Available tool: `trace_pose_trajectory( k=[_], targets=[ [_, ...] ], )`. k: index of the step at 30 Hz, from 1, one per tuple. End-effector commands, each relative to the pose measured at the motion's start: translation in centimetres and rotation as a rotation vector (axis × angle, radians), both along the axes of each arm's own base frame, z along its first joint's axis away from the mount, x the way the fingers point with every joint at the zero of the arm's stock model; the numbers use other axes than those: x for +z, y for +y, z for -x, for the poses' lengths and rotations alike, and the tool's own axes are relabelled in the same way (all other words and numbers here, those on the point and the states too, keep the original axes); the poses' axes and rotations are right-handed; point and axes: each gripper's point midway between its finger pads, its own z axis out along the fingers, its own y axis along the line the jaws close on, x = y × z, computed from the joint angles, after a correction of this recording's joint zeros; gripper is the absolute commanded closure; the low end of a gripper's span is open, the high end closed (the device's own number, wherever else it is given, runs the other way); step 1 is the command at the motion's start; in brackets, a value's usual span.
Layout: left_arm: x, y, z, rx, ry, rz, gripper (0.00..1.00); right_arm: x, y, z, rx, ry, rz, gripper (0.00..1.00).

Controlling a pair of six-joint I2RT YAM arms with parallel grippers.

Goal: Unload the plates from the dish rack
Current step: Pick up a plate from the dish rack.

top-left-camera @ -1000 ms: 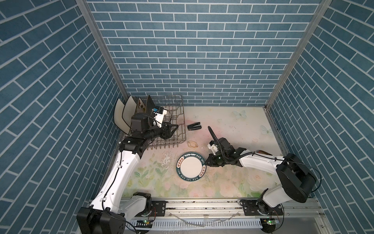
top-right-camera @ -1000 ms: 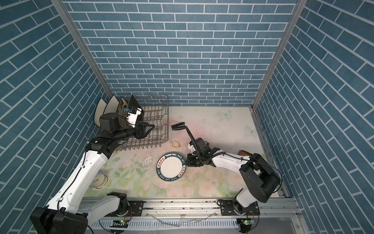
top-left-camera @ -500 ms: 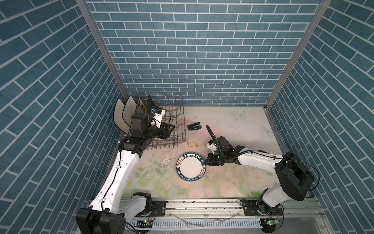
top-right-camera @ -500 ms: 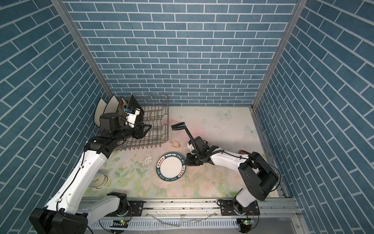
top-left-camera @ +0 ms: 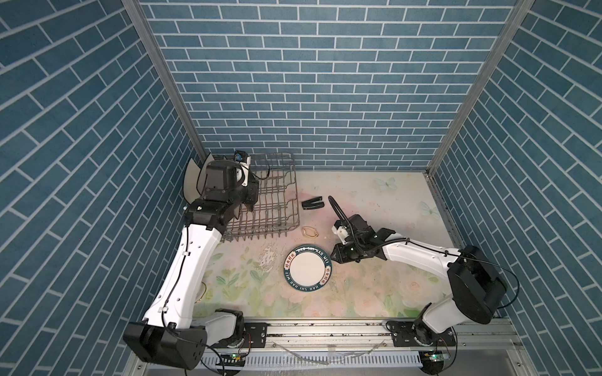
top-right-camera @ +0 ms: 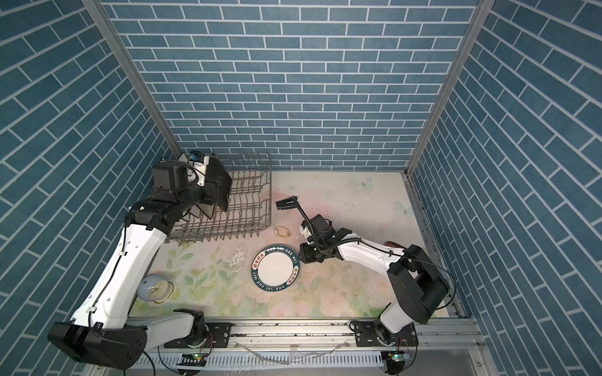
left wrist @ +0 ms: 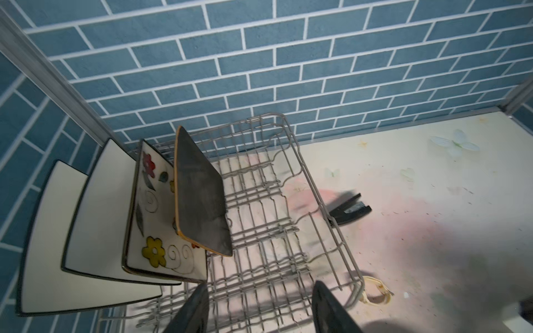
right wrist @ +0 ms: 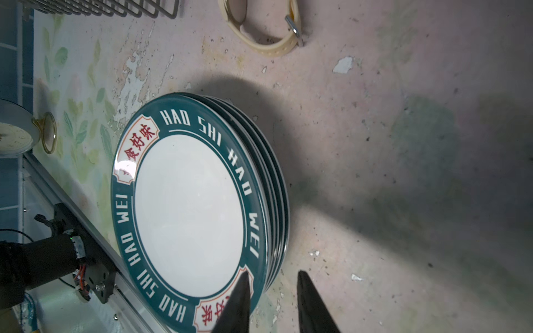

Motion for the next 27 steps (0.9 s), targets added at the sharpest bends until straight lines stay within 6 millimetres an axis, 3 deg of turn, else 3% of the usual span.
trace_pose_trajectory(
  k=[1, 9, 16, 19, 20, 21, 27],
  targets=[
    [0.2, 1.9, -0.7, 0.073, 0.033, -0.106, 0.39, 3.2, -1.0, -1.7, 0.038, -0.159, 0.036, 0.68],
    [2.0, 2.0, -4.5, 0.075, 0.035, -0.163, 0.31, 7.8, -5.3, -4.2, -0.002, -0.42, 0.119, 0.63],
    [2.0, 2.3, -7.8, 0.079, 0.075, -0.192, 0.3, 9.8, -9.9, -5.7, -0.115, -0.491, 0.167, 0.52],
    [1.8, 2.7, -9.2, 0.084, 0.093, -0.198, 0.3, 10.1, -12.2, -6.6, -0.194, -0.516, 0.241, 0.31],
    [1.7, 2.9, -9.6, 0.087, 0.102, -0.2, 0.3, 10.1, -12.9, -6.9, -0.213, -0.517, 0.266, 0.2],
    [1.5, 3.1, -10.1, 0.09, 0.11, -0.199, 0.3, 10.0, -13.5, -7.1, -0.227, -0.512, 0.286, 0.02],
    [0.6, 4.4, -12.1, 0.098, 0.155, -0.182, 0.3, 9.6, -15.3, -8.3, -0.302, -0.463, 0.307, 0.01]
  ],
)
